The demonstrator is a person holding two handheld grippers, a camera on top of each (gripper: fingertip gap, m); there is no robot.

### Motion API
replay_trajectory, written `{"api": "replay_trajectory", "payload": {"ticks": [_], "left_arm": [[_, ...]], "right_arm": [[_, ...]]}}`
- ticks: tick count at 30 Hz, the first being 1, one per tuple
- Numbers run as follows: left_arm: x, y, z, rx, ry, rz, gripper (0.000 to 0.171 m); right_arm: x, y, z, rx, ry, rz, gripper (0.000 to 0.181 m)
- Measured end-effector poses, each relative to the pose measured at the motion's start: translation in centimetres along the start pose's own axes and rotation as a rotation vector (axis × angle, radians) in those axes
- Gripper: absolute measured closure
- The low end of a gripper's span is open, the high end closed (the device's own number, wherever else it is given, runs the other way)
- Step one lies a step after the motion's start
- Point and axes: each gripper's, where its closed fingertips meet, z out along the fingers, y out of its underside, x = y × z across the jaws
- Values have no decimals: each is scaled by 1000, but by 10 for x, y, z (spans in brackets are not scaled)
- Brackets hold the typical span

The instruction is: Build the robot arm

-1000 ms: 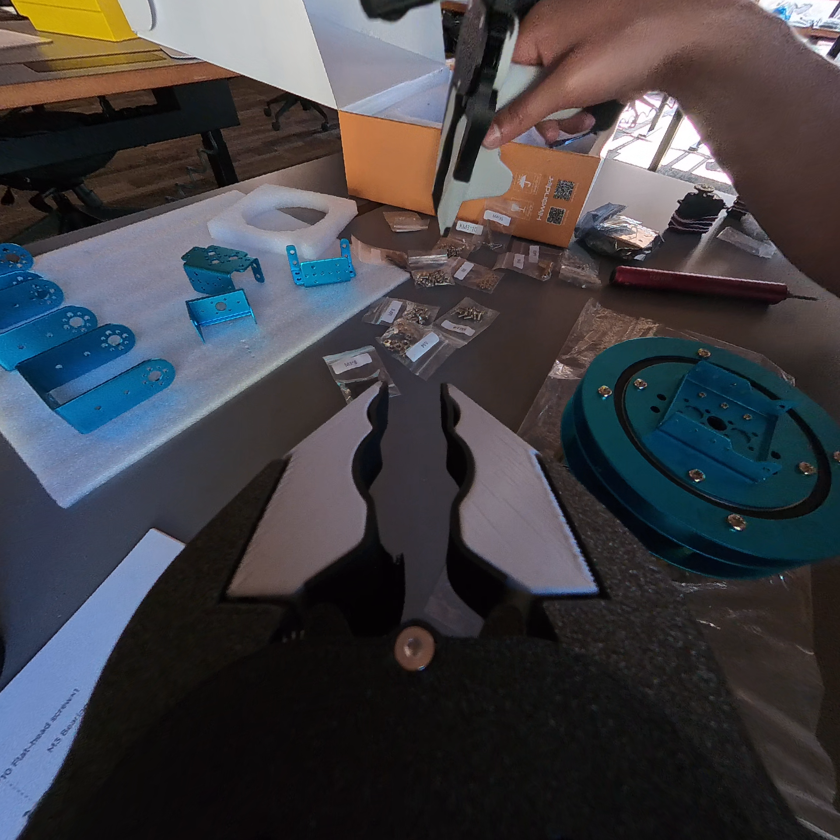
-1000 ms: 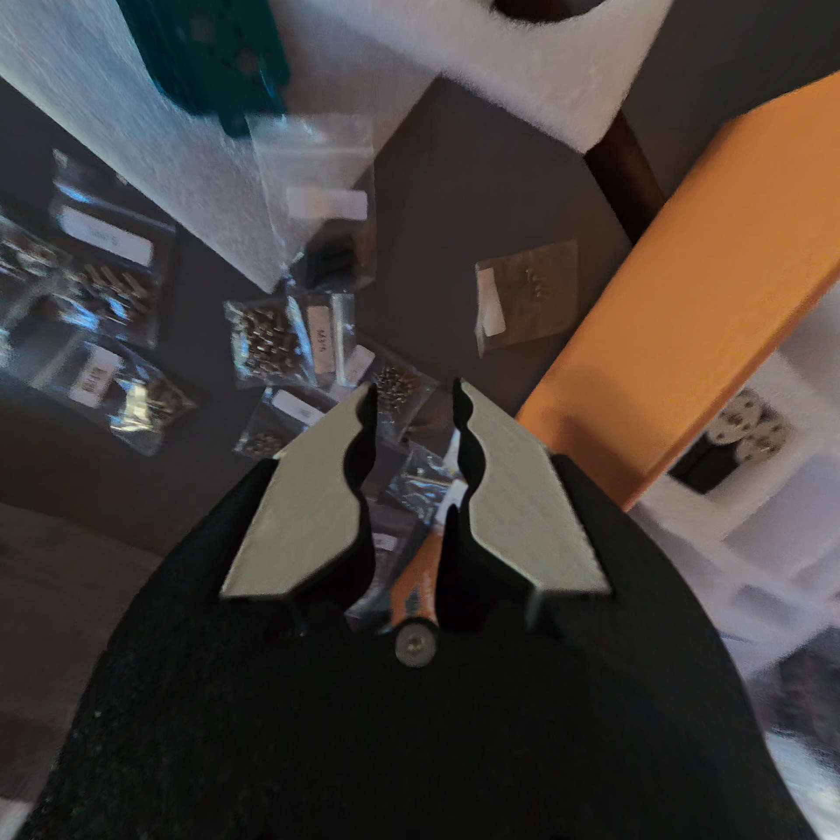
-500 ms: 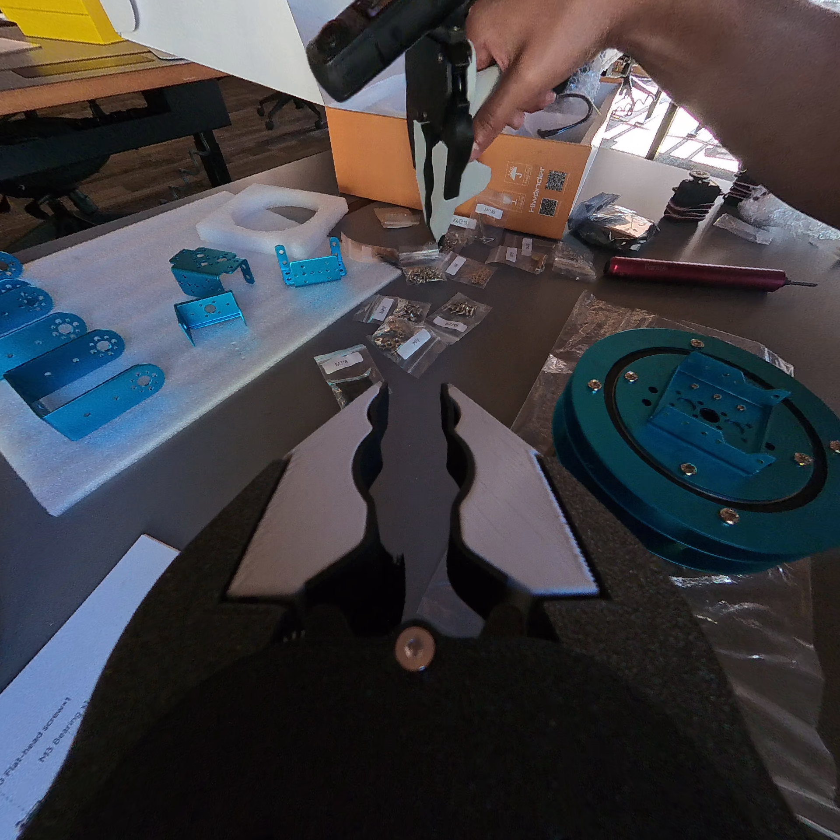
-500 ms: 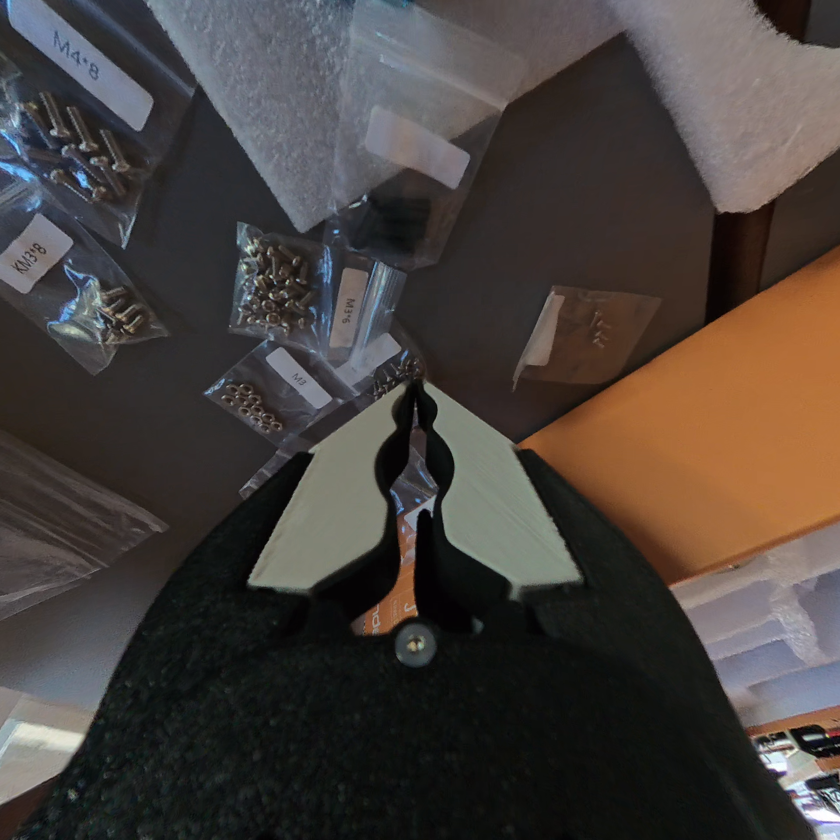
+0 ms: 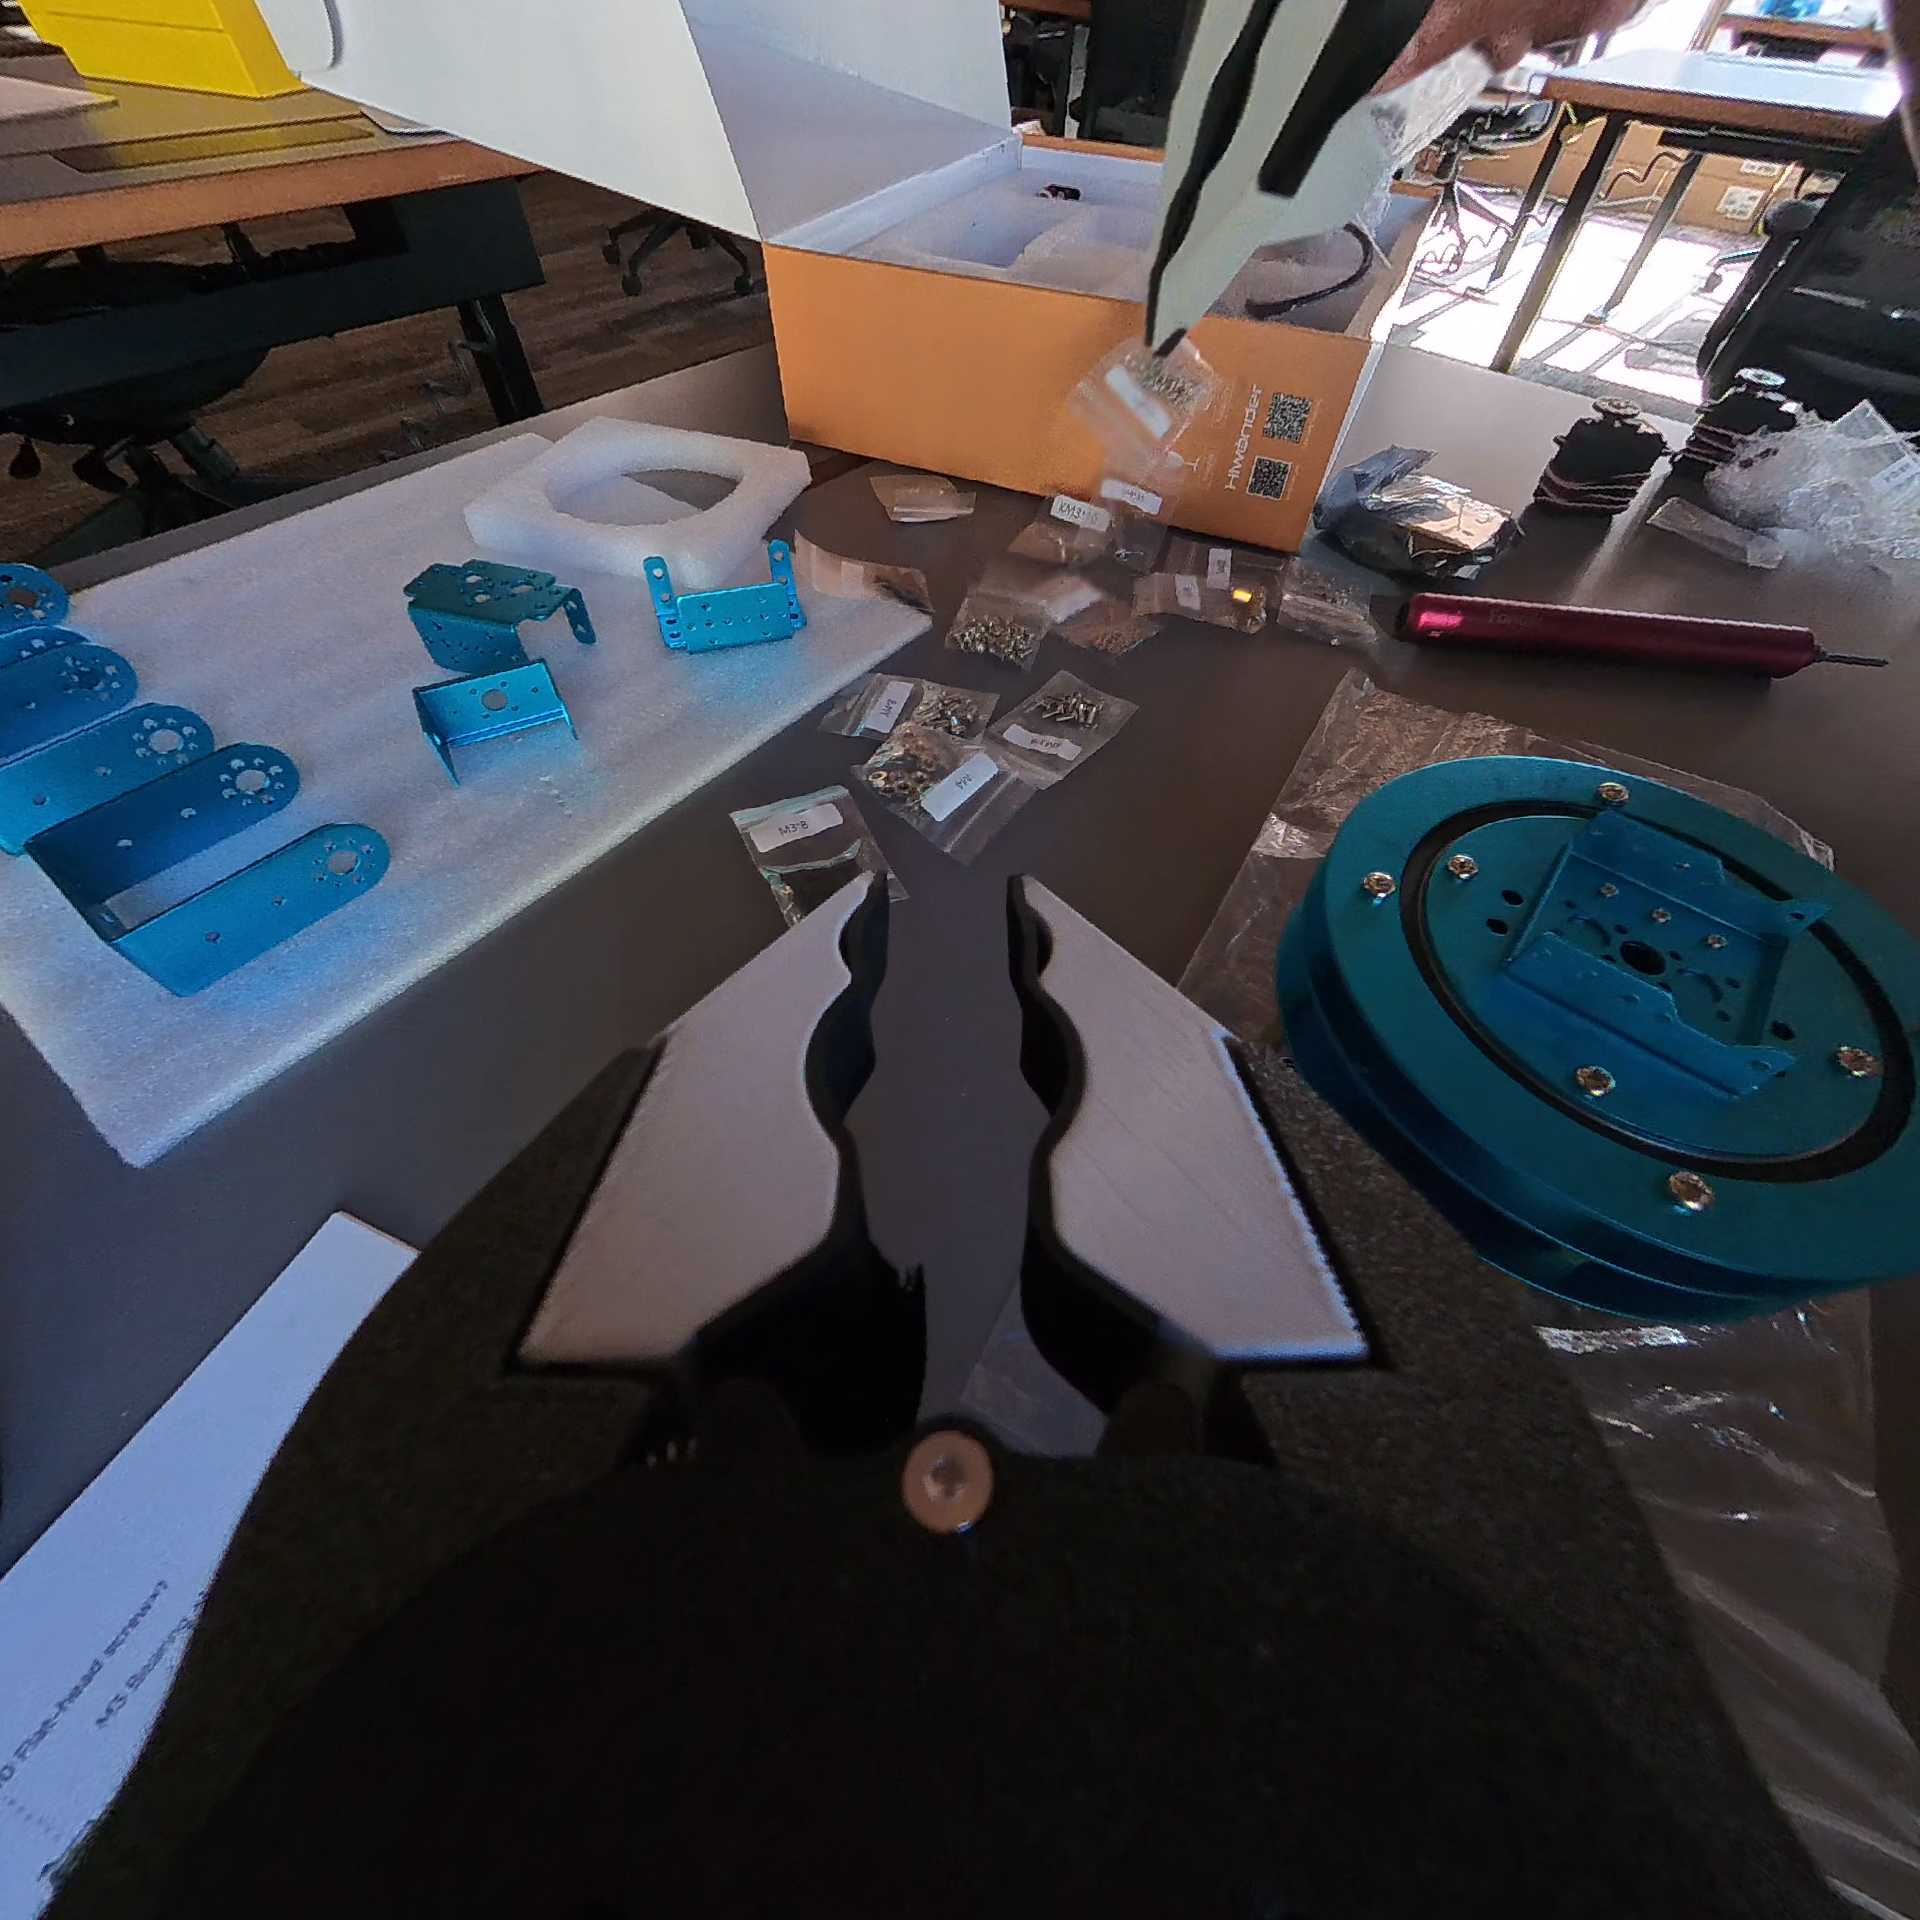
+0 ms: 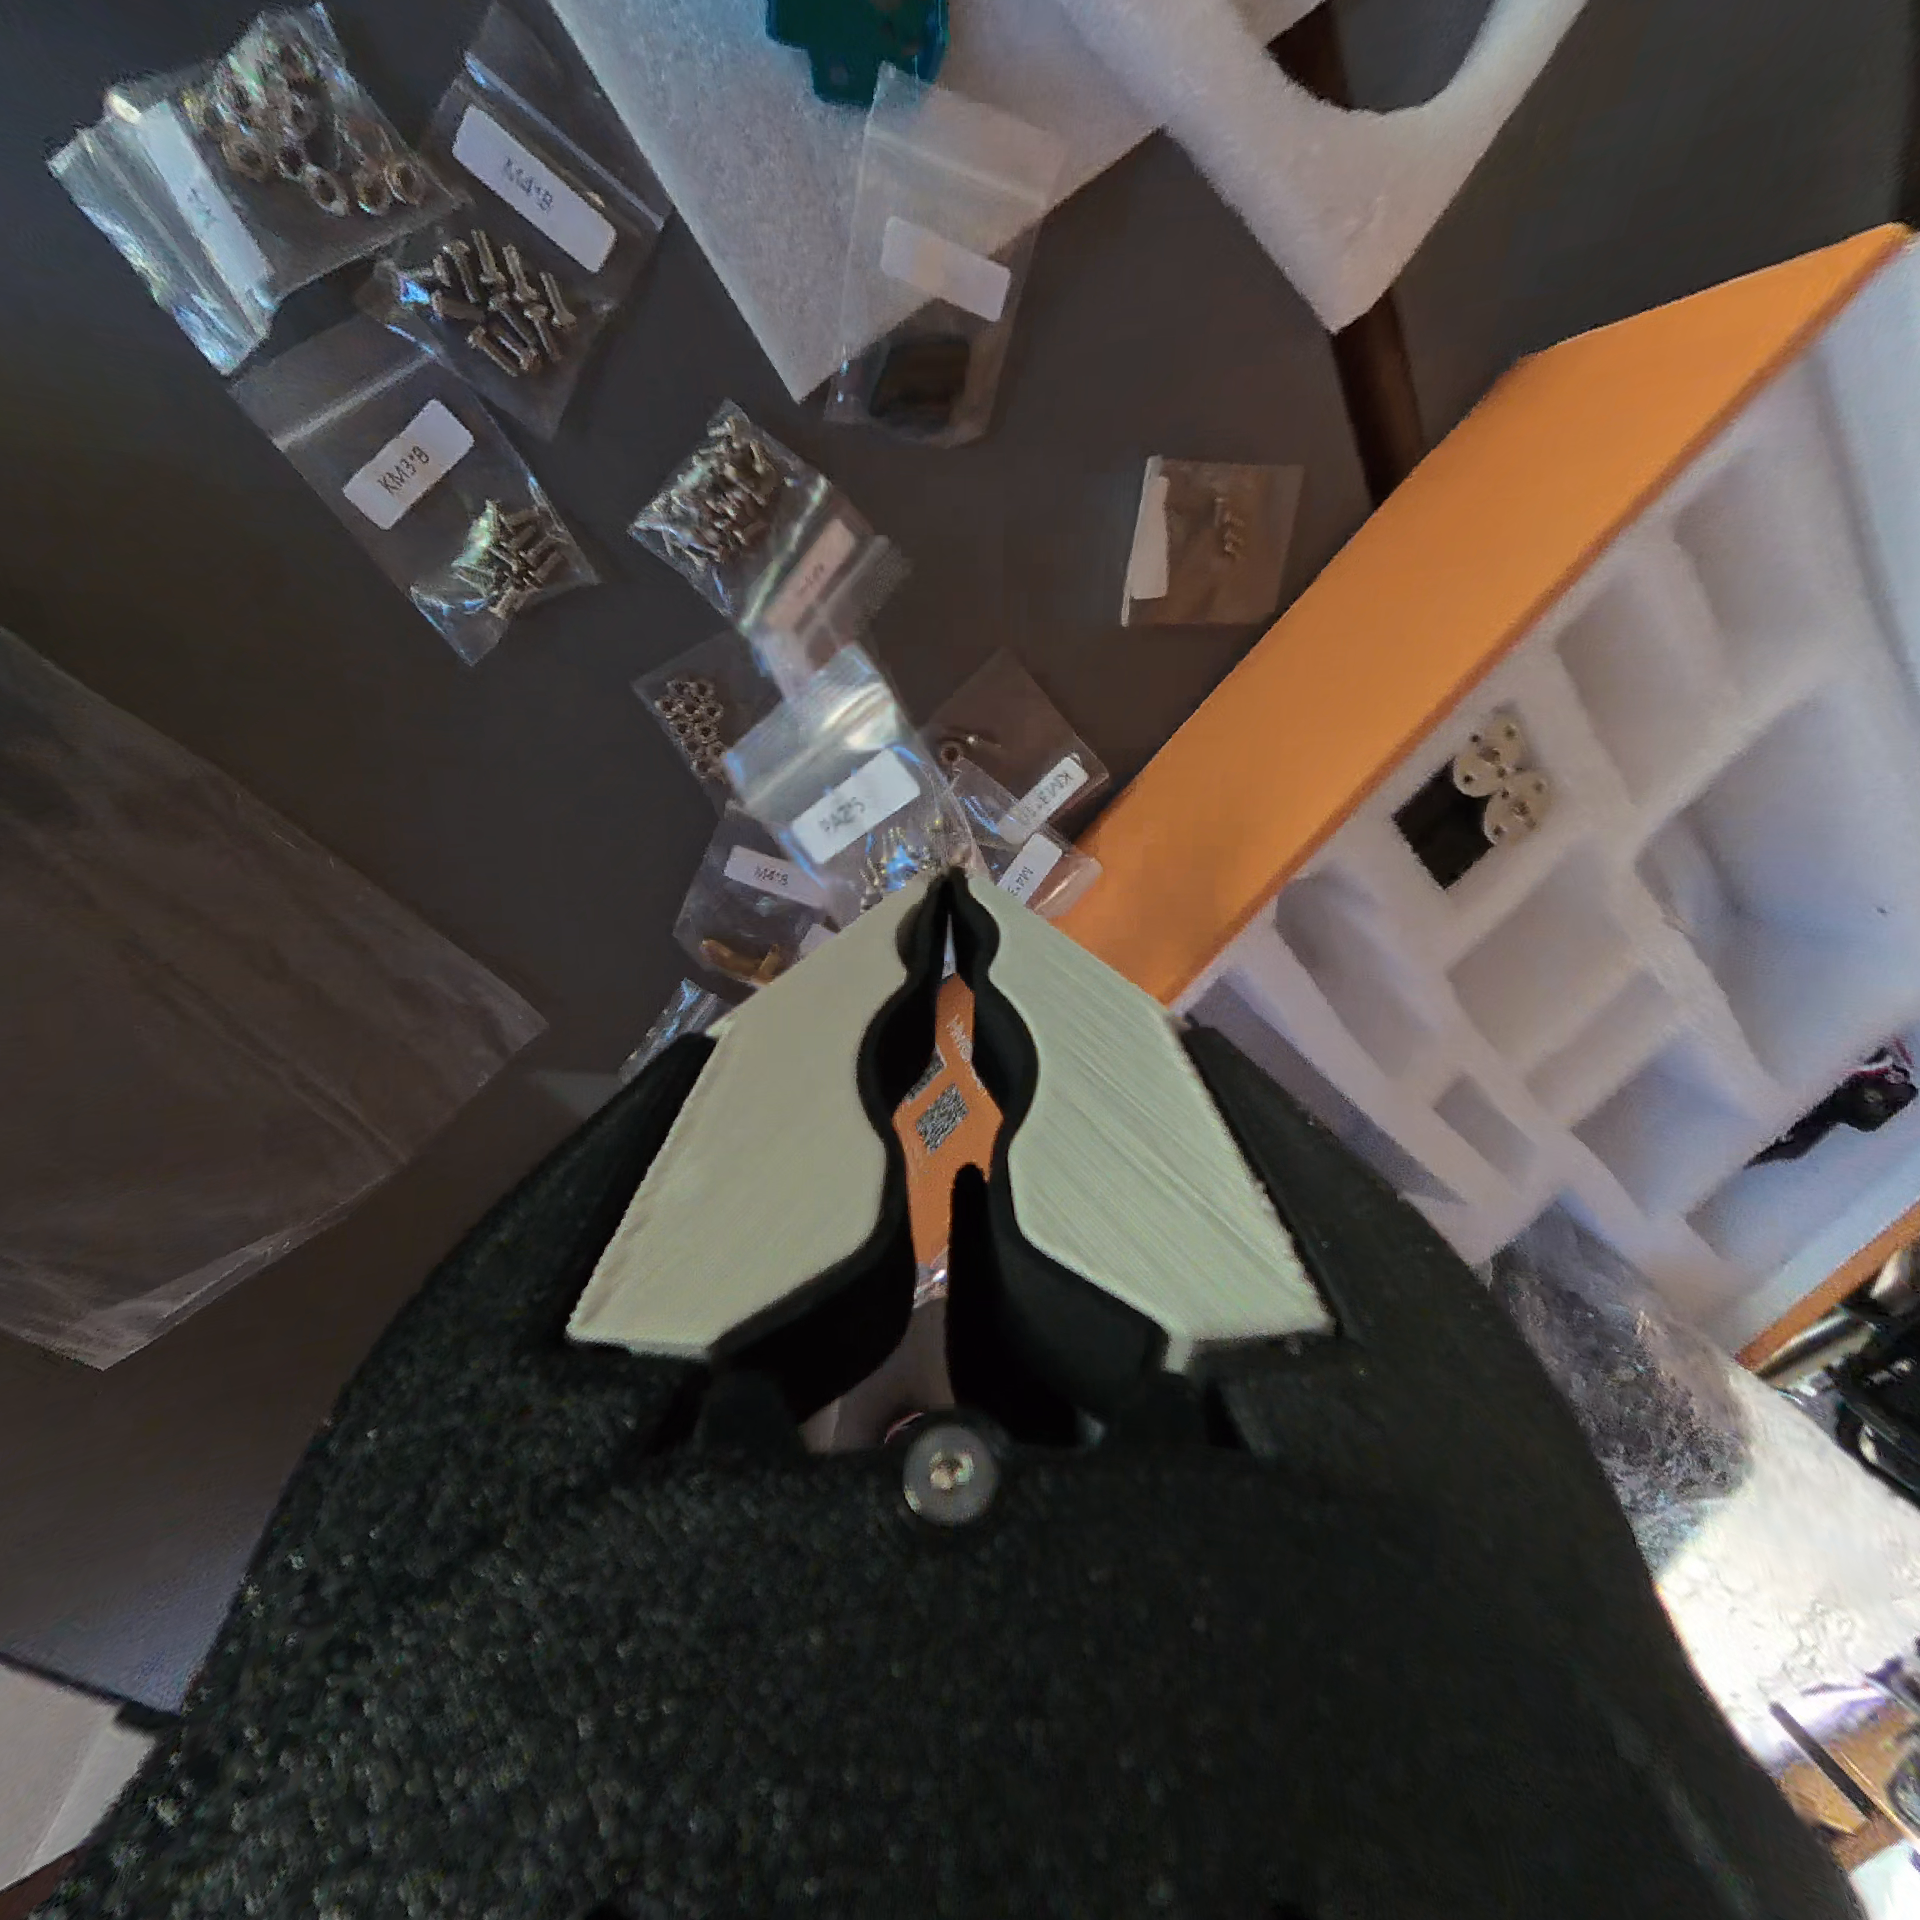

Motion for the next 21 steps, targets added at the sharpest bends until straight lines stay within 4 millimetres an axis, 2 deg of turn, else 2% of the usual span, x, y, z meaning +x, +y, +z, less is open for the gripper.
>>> {"api": "replay_trajectory", "payload": {"ticks": [2, 5, 8, 12, 16, 18, 21], "left_arm": [[-1, 1, 0, -1, 0, -7, 149], [-3, 2, 1, 0, 3, -21, 149], [-5, 1, 0, 17, 24, -54, 149], [-1, -8, -3, 82, 101, -122, 149], [7, -20, -9, 156, 194, -185, 149], [13, -25, -12, 186, 234, -208, 149], [27, -31, -16, 218, 302, -213, 147]], "right_arm": [[-3, -6, -15, 83, 24, 7, 181], [-9, -37, -50, 357, 62, 70, 181], [-36, -66, -78, 651, -7, 207, 181], [-91, -88, -75, 861, -224, 350, 181], [-132, -105, -64, 980, -446, 446, 181], [-155, -109, -58, 987, -488, 427, 181], [-178, -113, -51, 961, -419, 347, 181]]}}
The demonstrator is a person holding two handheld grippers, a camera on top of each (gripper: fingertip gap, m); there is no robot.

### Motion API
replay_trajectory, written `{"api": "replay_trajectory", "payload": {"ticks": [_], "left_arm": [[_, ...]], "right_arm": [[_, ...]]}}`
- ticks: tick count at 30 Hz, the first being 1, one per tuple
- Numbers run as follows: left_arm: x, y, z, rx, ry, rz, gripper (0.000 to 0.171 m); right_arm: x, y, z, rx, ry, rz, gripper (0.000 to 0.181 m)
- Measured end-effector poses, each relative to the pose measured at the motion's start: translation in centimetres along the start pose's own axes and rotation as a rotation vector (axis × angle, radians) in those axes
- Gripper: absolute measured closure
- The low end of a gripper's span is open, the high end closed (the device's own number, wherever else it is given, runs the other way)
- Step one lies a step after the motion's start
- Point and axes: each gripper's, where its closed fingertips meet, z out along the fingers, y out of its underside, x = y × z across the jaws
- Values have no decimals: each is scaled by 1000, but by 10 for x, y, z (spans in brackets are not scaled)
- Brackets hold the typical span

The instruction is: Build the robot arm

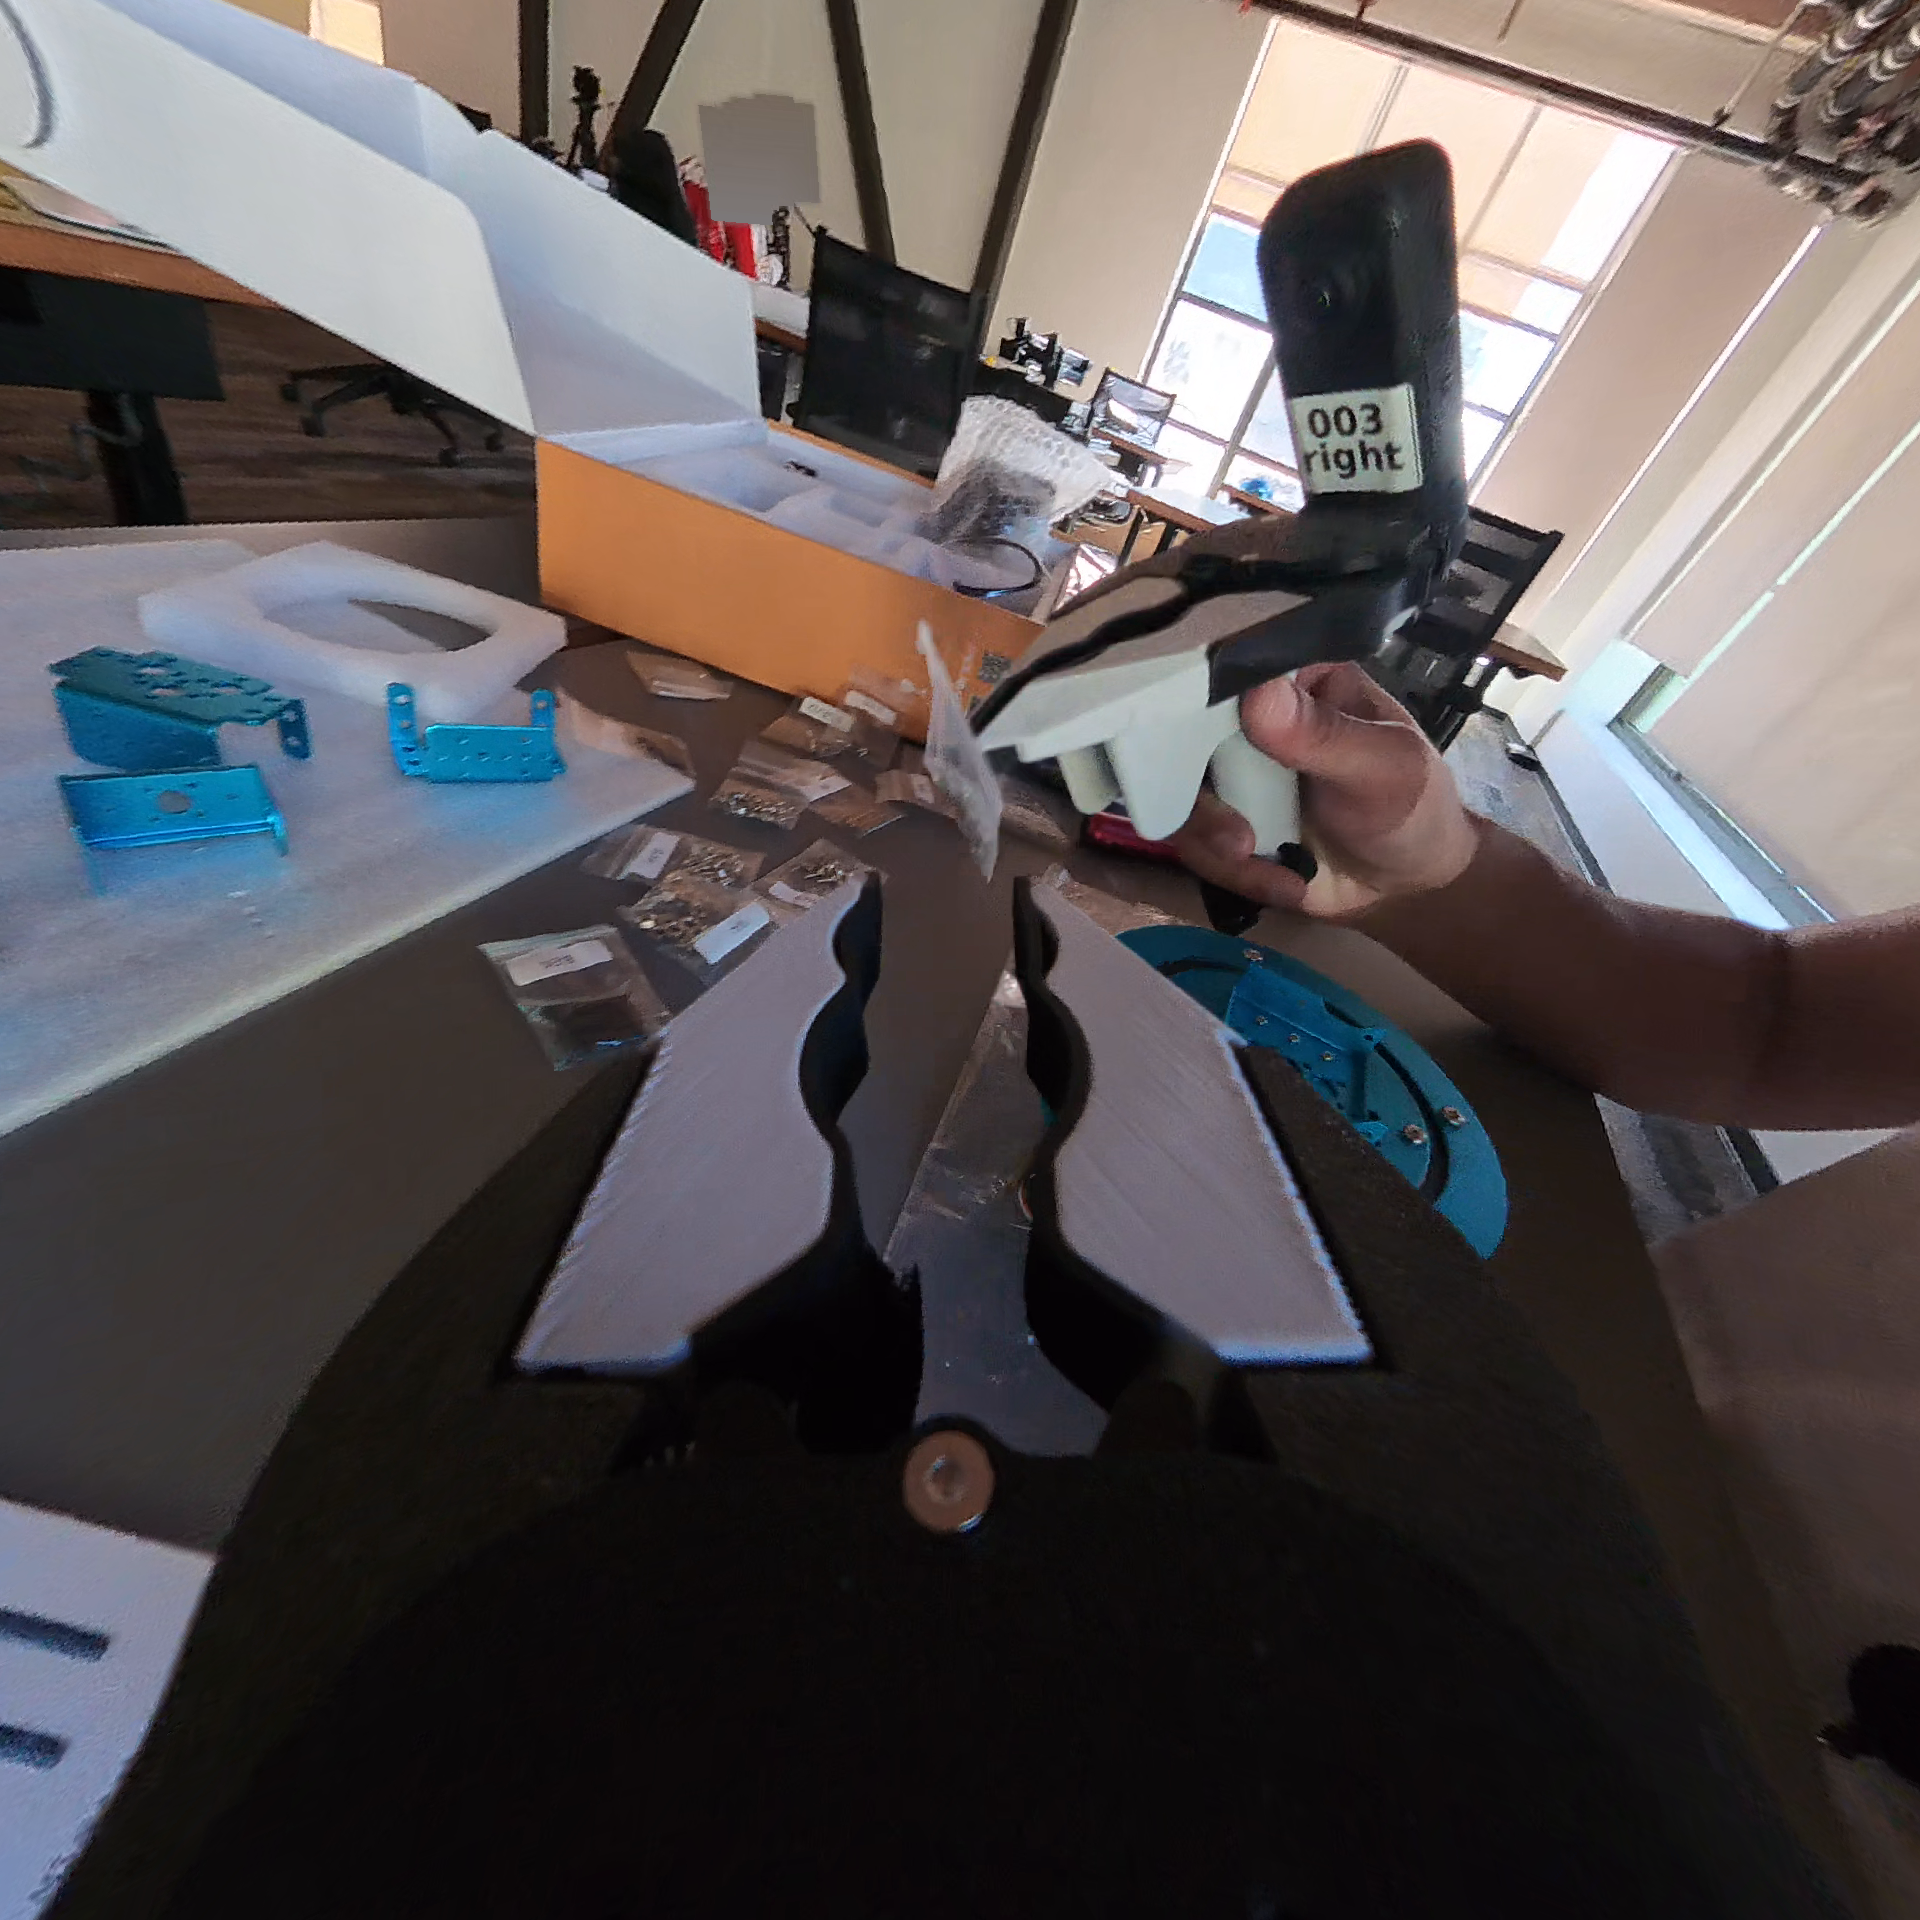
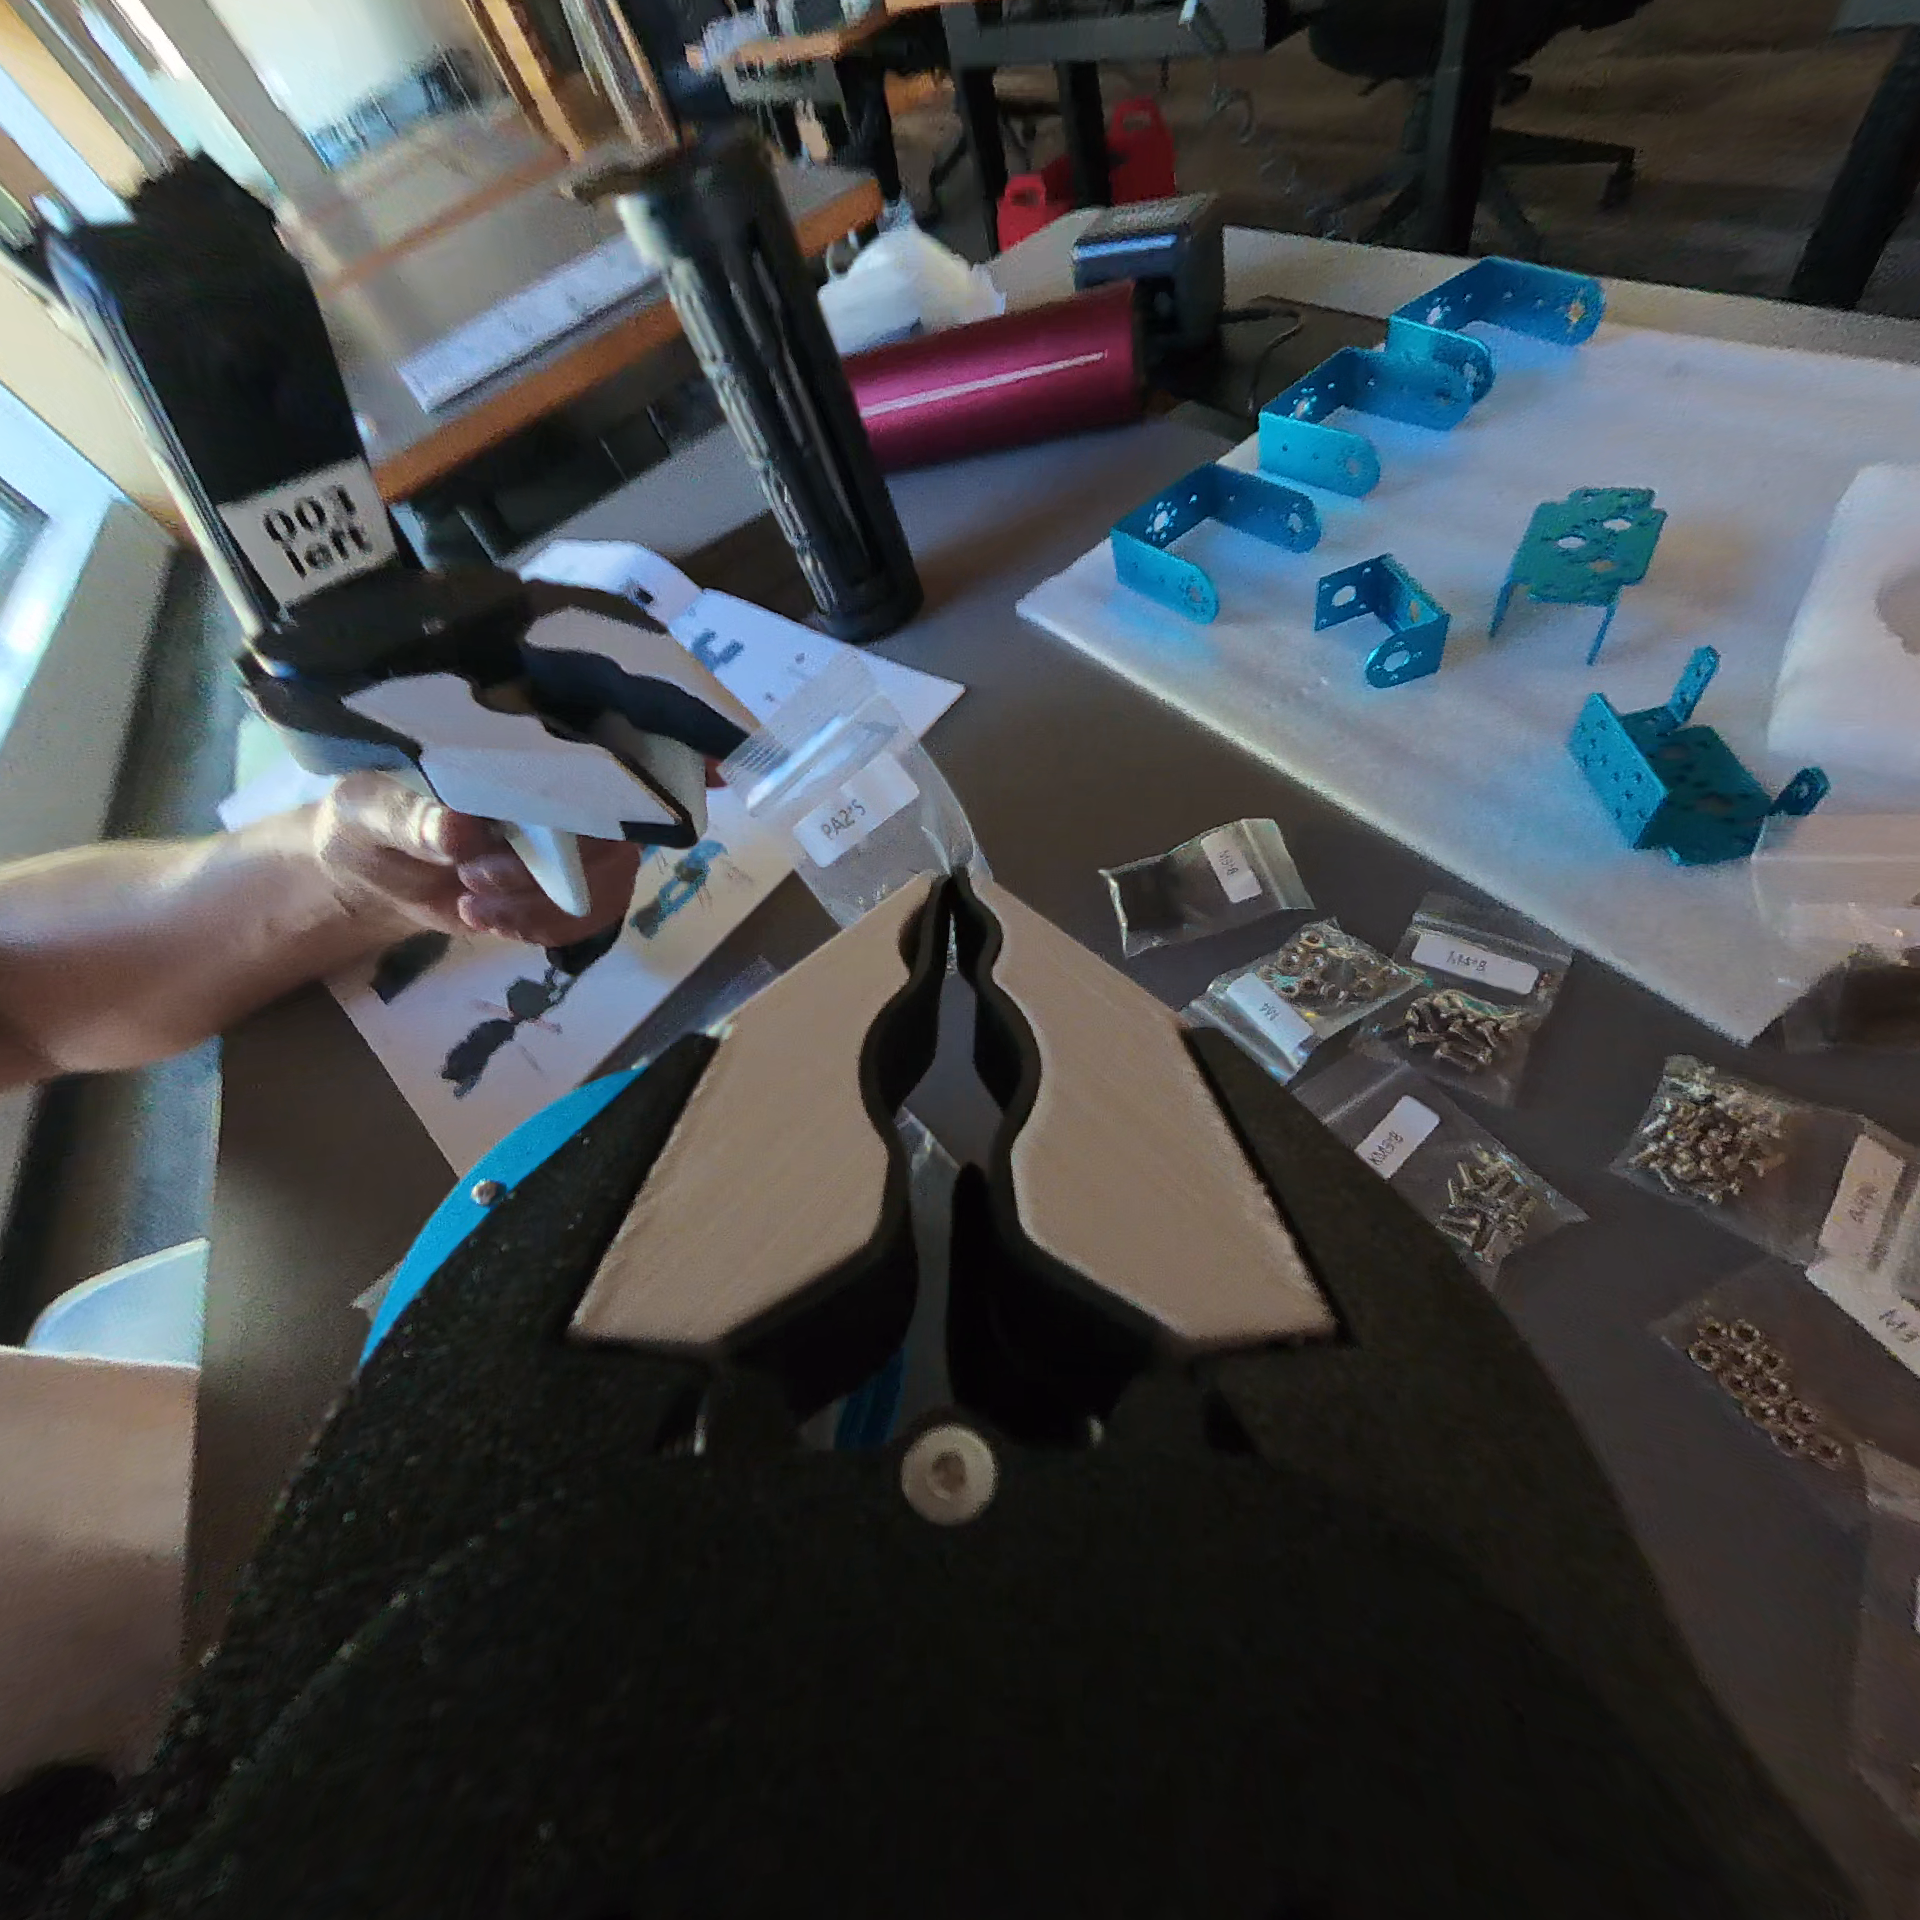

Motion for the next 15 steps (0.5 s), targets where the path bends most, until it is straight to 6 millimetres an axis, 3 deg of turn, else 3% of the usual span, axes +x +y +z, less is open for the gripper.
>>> {"api": "replay_trajectory", "payload": {"ticks": [5, 15], "left_arm": [[9, 8, 7, -15, -18, 99, 147], [4, 16, 8, -53, -77, 131, 147]], "right_arm": [[-7, 1, -2, 16, -22, -67, 181], [36, 0, -14, 134, 37, -58, 181]]}}
